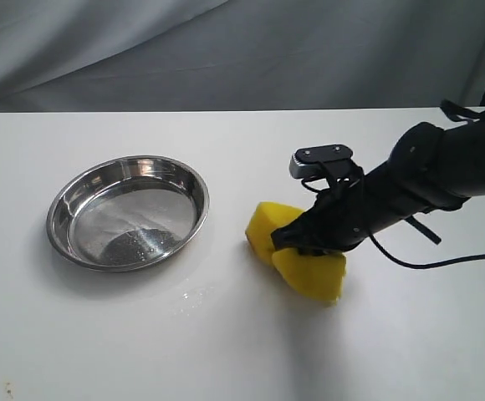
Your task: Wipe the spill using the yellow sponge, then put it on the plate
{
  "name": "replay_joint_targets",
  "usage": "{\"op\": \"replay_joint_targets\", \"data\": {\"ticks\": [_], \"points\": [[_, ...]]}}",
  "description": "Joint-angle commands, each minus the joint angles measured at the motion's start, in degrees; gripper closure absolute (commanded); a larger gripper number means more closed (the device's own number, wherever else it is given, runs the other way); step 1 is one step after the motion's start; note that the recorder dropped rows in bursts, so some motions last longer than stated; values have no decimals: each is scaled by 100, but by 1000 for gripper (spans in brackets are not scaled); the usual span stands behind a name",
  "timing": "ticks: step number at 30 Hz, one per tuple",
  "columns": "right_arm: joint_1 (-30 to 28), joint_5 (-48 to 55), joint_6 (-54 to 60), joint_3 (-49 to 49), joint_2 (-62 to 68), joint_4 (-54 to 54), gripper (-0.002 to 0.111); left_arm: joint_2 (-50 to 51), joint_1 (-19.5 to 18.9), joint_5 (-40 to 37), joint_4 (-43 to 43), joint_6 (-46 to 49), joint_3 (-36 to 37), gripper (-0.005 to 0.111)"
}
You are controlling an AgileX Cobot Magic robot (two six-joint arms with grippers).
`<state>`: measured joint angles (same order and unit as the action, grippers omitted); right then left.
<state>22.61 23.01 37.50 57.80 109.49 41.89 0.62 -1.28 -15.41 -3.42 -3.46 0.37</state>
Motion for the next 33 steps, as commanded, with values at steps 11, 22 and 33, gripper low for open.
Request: {"op": "replay_joint_targets", "data": {"ticks": [11,22,33], "points": [[-344,-985,-76,-35,-694,135,108,-12,-11,45,-14,-50,-37,107],[-345,-1148,-66,-35,621,1416,108,-12,-11,45,-14,-50,-37,107],[-159,1462,1116,610,1307,1963,108,-12,-11,45,-14,-50,-37,107]]}}
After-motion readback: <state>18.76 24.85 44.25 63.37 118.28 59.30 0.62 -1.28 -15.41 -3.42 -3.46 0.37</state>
